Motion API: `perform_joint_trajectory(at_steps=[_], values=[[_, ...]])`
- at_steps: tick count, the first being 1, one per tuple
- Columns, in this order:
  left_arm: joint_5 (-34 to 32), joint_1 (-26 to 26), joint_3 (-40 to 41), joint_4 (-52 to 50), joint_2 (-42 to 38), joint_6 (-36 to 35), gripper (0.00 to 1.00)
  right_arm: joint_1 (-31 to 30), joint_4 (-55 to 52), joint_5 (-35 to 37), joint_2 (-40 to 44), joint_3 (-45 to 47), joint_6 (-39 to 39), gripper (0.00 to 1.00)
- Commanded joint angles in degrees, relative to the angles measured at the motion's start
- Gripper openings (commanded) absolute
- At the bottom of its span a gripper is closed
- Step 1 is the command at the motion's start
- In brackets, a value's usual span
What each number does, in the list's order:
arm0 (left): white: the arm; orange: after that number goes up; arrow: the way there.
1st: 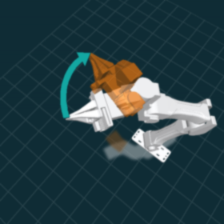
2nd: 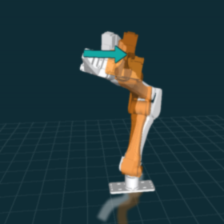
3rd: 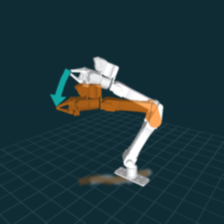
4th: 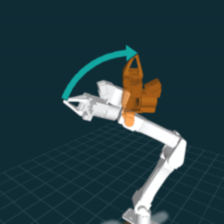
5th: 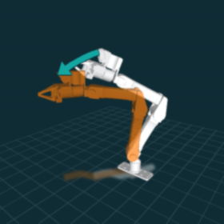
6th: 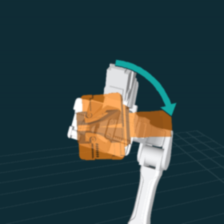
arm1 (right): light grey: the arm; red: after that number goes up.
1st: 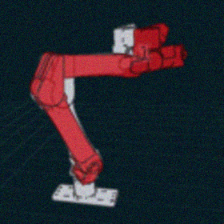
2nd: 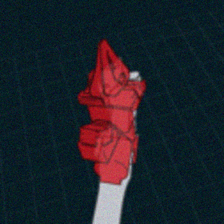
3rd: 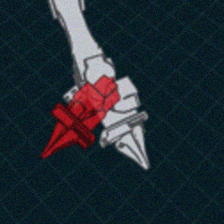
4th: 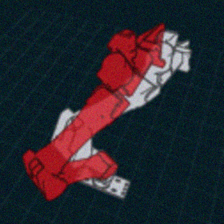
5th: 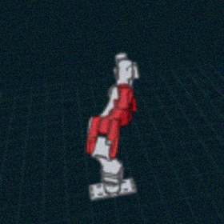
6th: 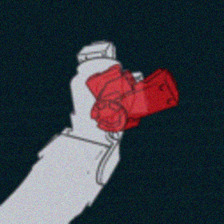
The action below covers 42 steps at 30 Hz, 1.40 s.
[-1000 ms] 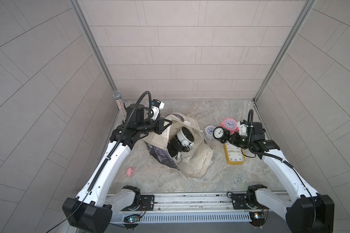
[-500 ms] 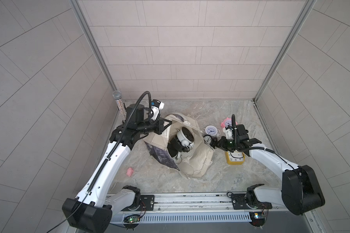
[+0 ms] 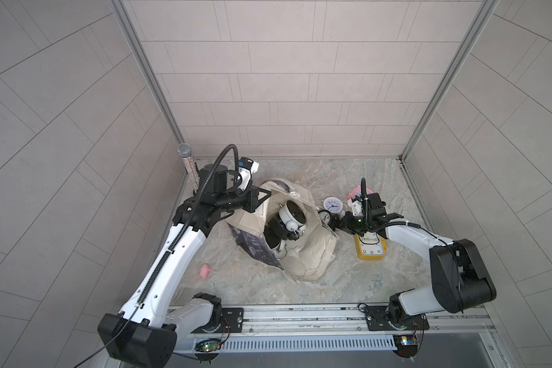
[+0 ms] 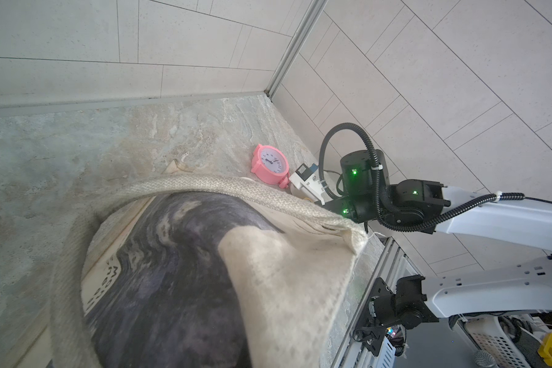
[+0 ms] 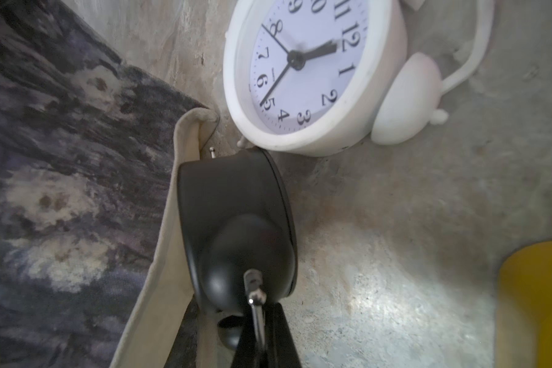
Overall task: Take the alarm clock out of the canvas bag
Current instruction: Adjust the alarm at the center of the board, then place the alarm at the center of the board.
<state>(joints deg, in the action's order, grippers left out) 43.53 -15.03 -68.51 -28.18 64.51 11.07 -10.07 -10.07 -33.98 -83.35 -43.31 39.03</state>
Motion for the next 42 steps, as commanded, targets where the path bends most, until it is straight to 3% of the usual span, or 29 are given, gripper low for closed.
perform_joint_trajectory(at_steps=[1,15,26,33,38,42], values=[[2.1,0.0,-0.4,3.8,-2.1,-0.5,0.0,1.8,1.5,3.1,-1.1,-1.2,-0.8,0.0],[1.9,0.0,-0.6,3.7,-2.1,-0.3,0.0,8.1,5.1,4.0,-8.9,-5.3,-0.7,0.0],[1.2,0.0,-1.3,2.7,-1.7,-0.6,0.0,8.2,8.6,-0.2,-4.9,0.6,3.2,0.0],[0.7,0.0,-1.3,2.9,-1.8,0.0,0.0,8.3,10.7,0.8,0.1,7.4,5.4,0.0],[0.6,0.0,-1.6,2.3,-2.0,0.3,0.0,8.3,12.1,-0.7,-2.3,7.4,6.1,0.0],[0.0,0.0,-1.5,2.1,-2.2,-0.4,0.0,8.3,13.7,-1.0,-4.0,7.4,6.8,0.13]])
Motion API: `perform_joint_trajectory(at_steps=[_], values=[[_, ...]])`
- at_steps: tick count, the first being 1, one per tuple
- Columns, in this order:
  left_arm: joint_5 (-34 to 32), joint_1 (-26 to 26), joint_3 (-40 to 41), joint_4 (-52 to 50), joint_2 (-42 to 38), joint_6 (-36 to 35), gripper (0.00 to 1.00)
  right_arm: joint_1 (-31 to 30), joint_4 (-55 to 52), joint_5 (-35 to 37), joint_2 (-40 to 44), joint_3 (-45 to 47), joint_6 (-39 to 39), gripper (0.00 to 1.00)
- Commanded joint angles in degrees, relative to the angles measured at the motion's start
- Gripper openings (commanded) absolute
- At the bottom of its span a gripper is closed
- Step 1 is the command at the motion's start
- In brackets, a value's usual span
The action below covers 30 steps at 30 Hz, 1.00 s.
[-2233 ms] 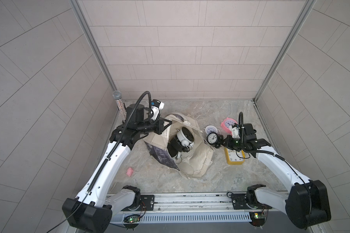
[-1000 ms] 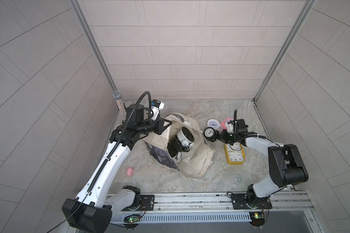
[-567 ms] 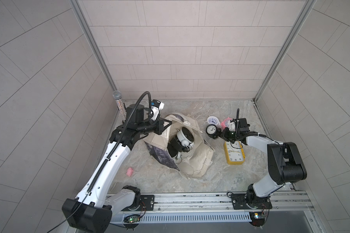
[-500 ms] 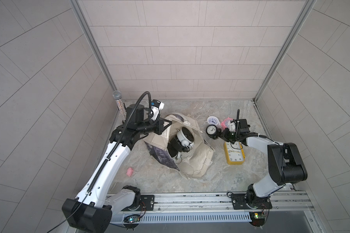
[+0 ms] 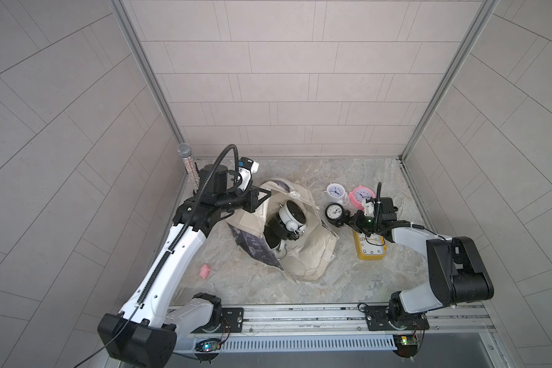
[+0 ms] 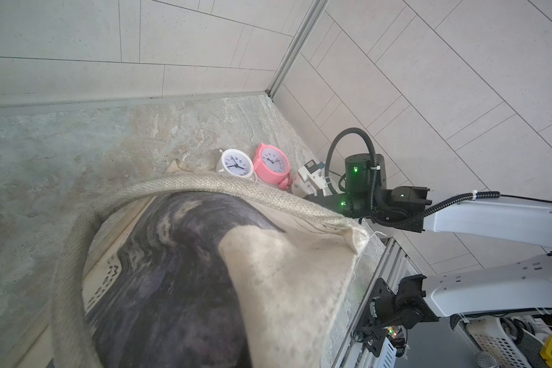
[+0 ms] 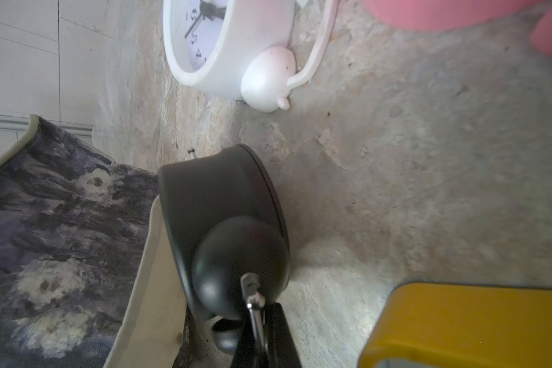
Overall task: Take the alarm clock out of the canvas bag
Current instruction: Place the alarm at the center of the board.
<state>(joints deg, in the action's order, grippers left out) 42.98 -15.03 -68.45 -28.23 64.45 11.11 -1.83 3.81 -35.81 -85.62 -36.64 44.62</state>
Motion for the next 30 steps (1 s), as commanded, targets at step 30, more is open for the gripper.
perform_joint_trajectory(at_steps=[30], values=[[-0.2,0.0,-1.8,1.8,-1.5,-0.2,0.0,0.7,-6.1,3.3,1.0,-1.9,-2.3,0.32]])
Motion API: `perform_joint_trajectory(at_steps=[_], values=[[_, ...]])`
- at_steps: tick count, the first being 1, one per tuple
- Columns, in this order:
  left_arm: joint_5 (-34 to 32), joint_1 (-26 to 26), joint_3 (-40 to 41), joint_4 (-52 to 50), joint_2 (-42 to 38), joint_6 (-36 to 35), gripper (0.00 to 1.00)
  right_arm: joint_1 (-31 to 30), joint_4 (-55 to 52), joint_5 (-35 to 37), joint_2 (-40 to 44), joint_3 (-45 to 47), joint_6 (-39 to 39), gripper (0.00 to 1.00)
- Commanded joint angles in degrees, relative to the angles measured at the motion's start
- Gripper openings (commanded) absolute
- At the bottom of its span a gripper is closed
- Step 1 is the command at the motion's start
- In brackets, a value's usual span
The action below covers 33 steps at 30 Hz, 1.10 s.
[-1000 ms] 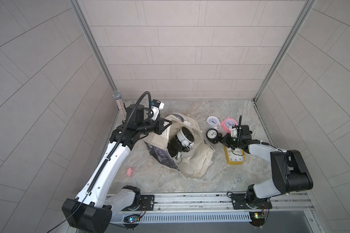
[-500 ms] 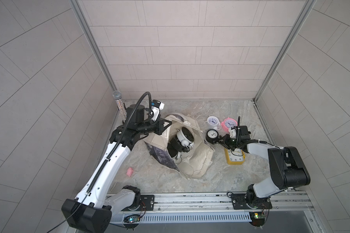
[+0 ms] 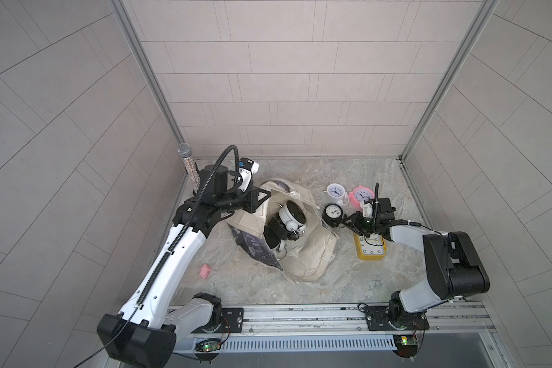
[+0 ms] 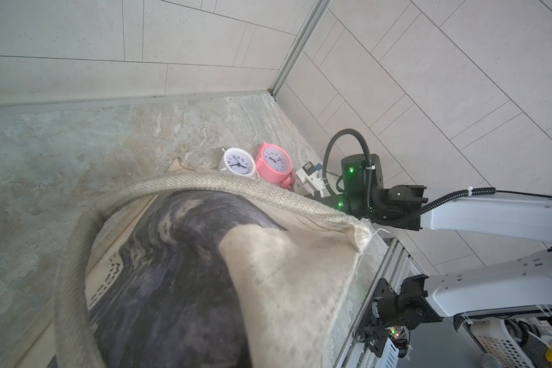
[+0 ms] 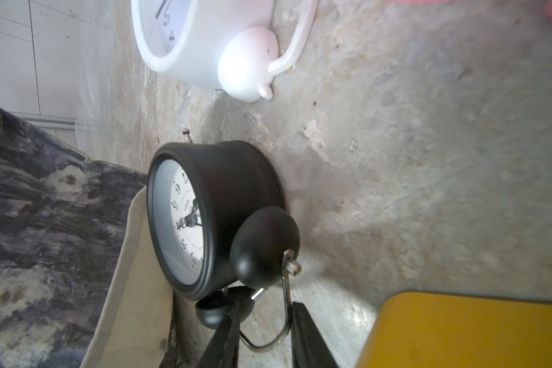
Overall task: Take the alarm clock out of the canvas bag
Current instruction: Place the alarm at the center of the board, then pick up the alarm from the canvas bag.
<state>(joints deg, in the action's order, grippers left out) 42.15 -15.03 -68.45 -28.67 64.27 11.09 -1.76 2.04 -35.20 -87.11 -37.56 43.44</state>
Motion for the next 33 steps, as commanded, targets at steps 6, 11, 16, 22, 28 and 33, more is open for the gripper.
perform_joint_trajectory(at_steps=[6,11,16,22,28,33], values=[[0.8,0.0,-1.4,2.6,-1.7,-0.4,0.0,0.6,-15.0,6.4,10.3,-5.4,-6.3,0.43],[0.8,0.0,-1.8,2.6,-1.5,-0.2,0.0,-0.3,-20.8,7.4,19.1,-9.0,-9.4,0.44],[0.4,0.0,-1.7,2.6,-1.6,-0.2,0.0,-7.1,-19.2,9.9,29.8,-11.0,-13.6,0.43],[-0.4,0.0,-2.0,2.4,-1.5,-0.1,0.0,-19.5,-11.3,10.5,38.1,-10.4,-17.9,0.38],[-0.6,-0.1,-2.1,2.2,-1.2,-0.1,0.0,-34.0,-8.2,12.2,40.2,-9.5,-25.6,0.37],[-0.7,0.0,-2.2,2.3,-1.0,0.1,0.0,-44.2,-10.5,15.8,36.0,-11.1,-33.1,0.36]])
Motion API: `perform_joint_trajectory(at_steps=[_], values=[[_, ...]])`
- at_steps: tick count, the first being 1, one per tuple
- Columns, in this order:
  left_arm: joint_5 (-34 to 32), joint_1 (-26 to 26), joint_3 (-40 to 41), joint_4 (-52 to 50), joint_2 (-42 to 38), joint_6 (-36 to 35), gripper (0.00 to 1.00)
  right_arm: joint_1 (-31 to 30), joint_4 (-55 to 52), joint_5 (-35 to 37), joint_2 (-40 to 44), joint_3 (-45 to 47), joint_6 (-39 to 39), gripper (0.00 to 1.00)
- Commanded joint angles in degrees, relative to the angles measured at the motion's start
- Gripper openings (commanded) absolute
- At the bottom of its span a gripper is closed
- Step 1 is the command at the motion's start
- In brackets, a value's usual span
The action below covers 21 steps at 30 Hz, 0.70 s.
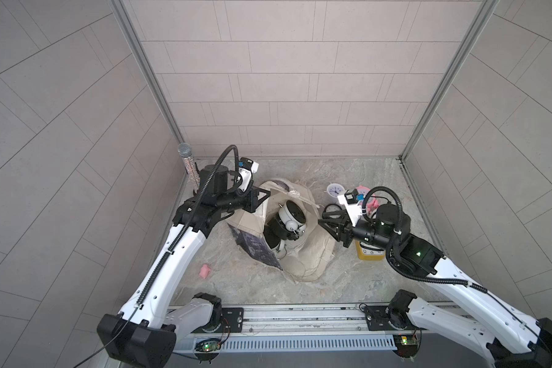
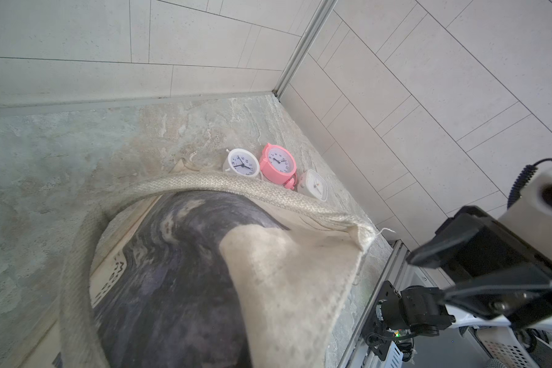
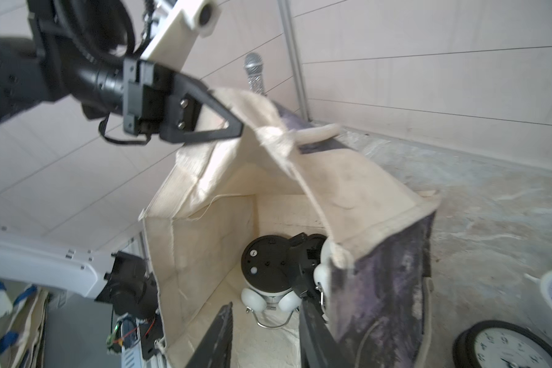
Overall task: Take the alarm clock out of the canvas bag
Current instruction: Pick up the alarm from the canvas bag.
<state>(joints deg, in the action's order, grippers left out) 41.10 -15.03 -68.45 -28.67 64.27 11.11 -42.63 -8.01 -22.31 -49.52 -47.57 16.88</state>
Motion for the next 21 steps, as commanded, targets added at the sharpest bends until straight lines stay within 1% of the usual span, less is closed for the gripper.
perform_joint_trajectory(at_steps=[1,5,7,10,12,18,21], values=[[0.4,0.0,-2.2,2.2,-0.9,0.1,0.0,-5.4,-0.2,3.7,-2.4,-1.1,-7.8,0.36],[0.2,0.0,-2.2,2.1,-0.9,0.1,0.0,-14.7,2.6,11.0,-6.2,-0.3,-13.0,0.36],[0.2,0.0,-2.2,2.1,-0.9,0.1,0.0,-17.8,3.7,13.2,-9.0,-0.1,-15.1,0.37],[0.5,0.0,-2.2,2.2,-0.9,0.1,0.0,-20.9,3.7,17.1,-14.0,-1.2,-17.1,0.37],[0.6,0.0,-2.2,2.2,-0.8,0.2,0.0,-22.1,3.7,21.5,-17.5,-1.9,-17.5,0.36],[0.8,0.0,-2.1,2.2,-0.9,0.2,0.0,-22.3,4.5,35.9,-26.5,-3.8,-16.2,0.34],[0.9,0.0,-2.1,2.3,-1.0,0.4,0.0,-22.0,3.1,40.4,-31.0,-5.5,-15.1,0.34]])
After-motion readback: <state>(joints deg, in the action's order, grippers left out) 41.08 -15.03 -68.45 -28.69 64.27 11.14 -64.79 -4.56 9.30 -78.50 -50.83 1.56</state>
